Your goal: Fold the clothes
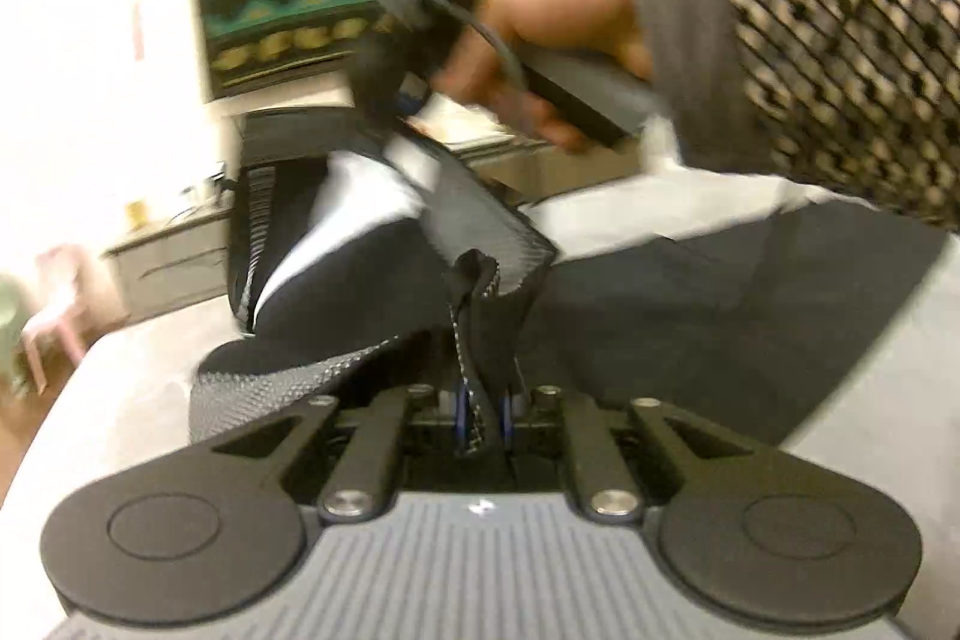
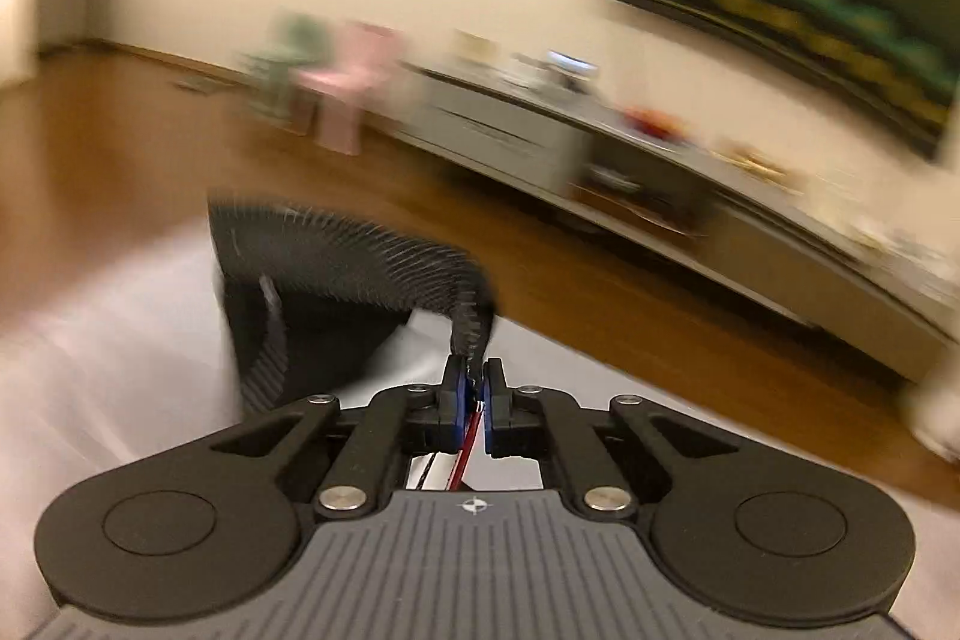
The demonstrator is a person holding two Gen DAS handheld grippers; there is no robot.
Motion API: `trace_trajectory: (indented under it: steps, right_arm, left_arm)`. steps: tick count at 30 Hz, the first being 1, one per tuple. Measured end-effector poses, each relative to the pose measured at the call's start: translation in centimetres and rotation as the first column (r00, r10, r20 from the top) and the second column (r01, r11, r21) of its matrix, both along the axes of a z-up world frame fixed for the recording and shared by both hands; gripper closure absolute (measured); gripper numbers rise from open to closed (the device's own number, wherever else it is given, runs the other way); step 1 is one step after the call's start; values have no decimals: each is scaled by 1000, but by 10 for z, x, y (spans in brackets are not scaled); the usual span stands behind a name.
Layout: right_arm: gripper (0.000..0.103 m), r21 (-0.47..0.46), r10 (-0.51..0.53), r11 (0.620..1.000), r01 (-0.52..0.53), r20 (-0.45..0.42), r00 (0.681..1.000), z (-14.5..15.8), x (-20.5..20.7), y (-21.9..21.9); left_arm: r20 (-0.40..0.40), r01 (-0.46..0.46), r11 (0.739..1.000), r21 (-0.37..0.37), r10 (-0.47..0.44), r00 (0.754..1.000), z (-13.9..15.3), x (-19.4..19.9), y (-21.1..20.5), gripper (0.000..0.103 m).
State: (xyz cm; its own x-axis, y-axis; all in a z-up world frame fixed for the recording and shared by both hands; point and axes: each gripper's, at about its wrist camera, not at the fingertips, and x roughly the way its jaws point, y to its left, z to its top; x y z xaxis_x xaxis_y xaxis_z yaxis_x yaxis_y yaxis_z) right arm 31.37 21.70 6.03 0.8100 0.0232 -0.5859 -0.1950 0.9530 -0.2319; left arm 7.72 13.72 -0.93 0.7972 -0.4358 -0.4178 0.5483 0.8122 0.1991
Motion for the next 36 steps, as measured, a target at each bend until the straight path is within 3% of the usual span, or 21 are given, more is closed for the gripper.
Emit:
trace_trajectory:
  steps: [3,5,6,7,8,9,11,12,14,16,18,20,21,22,24,27,30,32,34,36]
  right_arm:
    - [93,-79,-192,980,184,-109,975,-50,-21,-64]
    - [77,-82,-265,963,257,-110,958,-60,-39,-88]
    - [54,-63,-287,957,283,-70,955,-55,-52,-92]
    - [39,-36,-306,952,305,-18,952,-48,-65,-93]
    - [37,-29,-281,959,282,34,959,-41,-78,-84]
    - [37,-29,-239,970,243,87,967,-34,-91,-71]
    - [35,-86,-3,996,10,86,996,-31,-112,-22]
    - [31,-116,127,986,-118,72,989,-30,-123,4]
    - [25,-169,377,915,-367,33,926,-29,-143,56]
    - [18,-200,528,826,-526,-50,848,-38,-151,96]
    - [17,-217,630,730,-648,-154,761,-51,-154,131]
    - [20,-275,629,686,-674,-242,739,-74,-144,157]
    - [34,-289,610,686,-668,-273,744,-80,-136,162]
    - [65,-297,588,691,-659,-299,751,-84,-126,163]
    - [95,-315,544,699,-642,-349,763,-93,-107,165]
    - [101,-224,464,831,-509,-226,857,-52,-93,135]
    - [103,-69,293,952,-298,-74,953,-5,-101,67]
    - [103,40,151,988,-149,-43,988,7,-110,16]
    - [103,127,26,992,-16,-77,997,-1,-118,-32]
    - [101,109,-17,994,33,-144,989,-22,-122,-48]
  left_arm:
    - [-23,79,996,52,-78,997,-12,-16,-23,93]
    - [-24,111,990,91,-109,994,-21,-25,-36,93]
    - [-24,125,986,111,-123,992,-24,-30,-42,93]
    - [-27,136,982,129,-133,991,-29,-31,-45,93]
    - [-31,145,979,146,-142,989,-33,-32,-47,93]
    - [-28,153,975,162,-150,988,-39,-31,-50,93]
    - [-16,166,967,194,-166,986,-50,-28,-58,93]
    - [-17,171,965,199,-171,985,-52,-32,-61,93]
    - [-23,173,964,204,-172,985,-54,-37,-61,93]
    - [-29,176,962,209,-174,984,-54,-34,-62,93]
    - [-36,182,961,207,-178,983,-55,-24,-66,93]
    - [-40,185,962,199,-181,983,-55,-21,-63,93]
    - [-43,185,964,191,-180,983,-55,-20,-61,93]
    - [-47,184,966,180,-178,983,-54,-19,-57,93]
    - [-56,180,971,158,-173,983,-52,-16,-50,93]
    - [-57,155,980,128,-149,987,-48,-13,-38,93]
    - [-51,132,988,86,-128,991,-37,-11,-26,93]
    - [-36,125,991,55,-123,992,-25,-15,-21,93]
    - [-33,122,992,25,-122,992,-17,-15,-14,93]
    - [-50,133,991,11,-132,990,-15,-13,-14,93]
